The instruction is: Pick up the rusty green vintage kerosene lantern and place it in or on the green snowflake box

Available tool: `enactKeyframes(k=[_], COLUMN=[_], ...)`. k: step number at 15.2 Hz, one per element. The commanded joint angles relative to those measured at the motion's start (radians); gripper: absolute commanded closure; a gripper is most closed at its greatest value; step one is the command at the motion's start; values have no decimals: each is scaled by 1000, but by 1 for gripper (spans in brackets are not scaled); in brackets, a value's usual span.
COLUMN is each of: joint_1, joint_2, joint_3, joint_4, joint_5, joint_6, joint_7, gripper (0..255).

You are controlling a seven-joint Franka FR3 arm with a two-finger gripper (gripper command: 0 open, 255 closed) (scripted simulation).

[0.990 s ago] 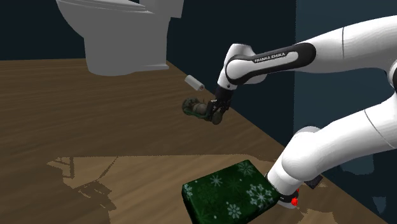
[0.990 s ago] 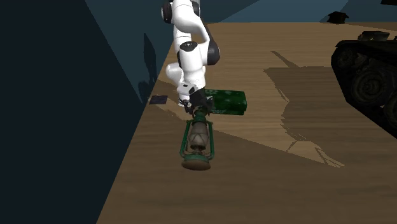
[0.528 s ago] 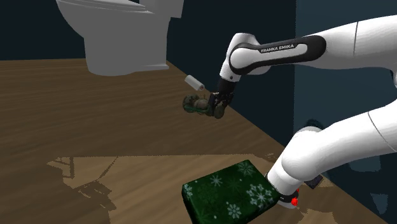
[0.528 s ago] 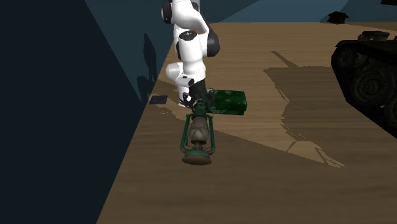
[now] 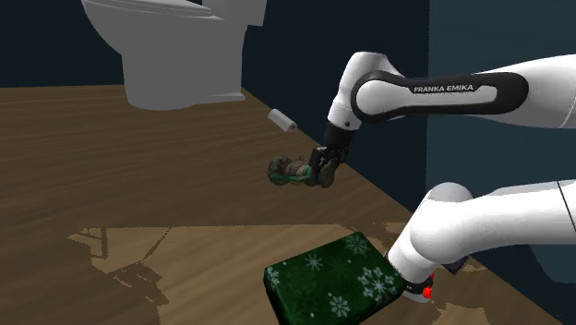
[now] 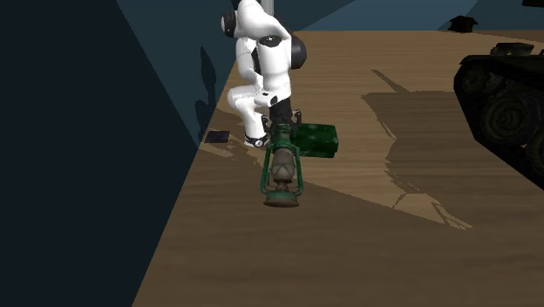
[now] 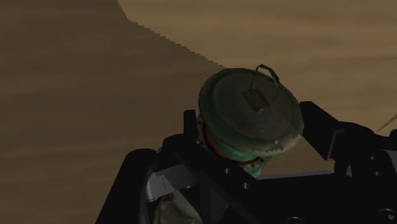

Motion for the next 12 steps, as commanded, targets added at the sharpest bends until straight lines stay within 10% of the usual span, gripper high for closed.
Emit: enactKeyframes(k=[1, 12], joint_1=[18, 222], joint_2=[-80, -503], joint_3=[23, 231], joint_4=[-42, -203], joint_5=[18, 213], joint_6=[-31, -249], joint_7=[31, 304], gripper=[255, 255])
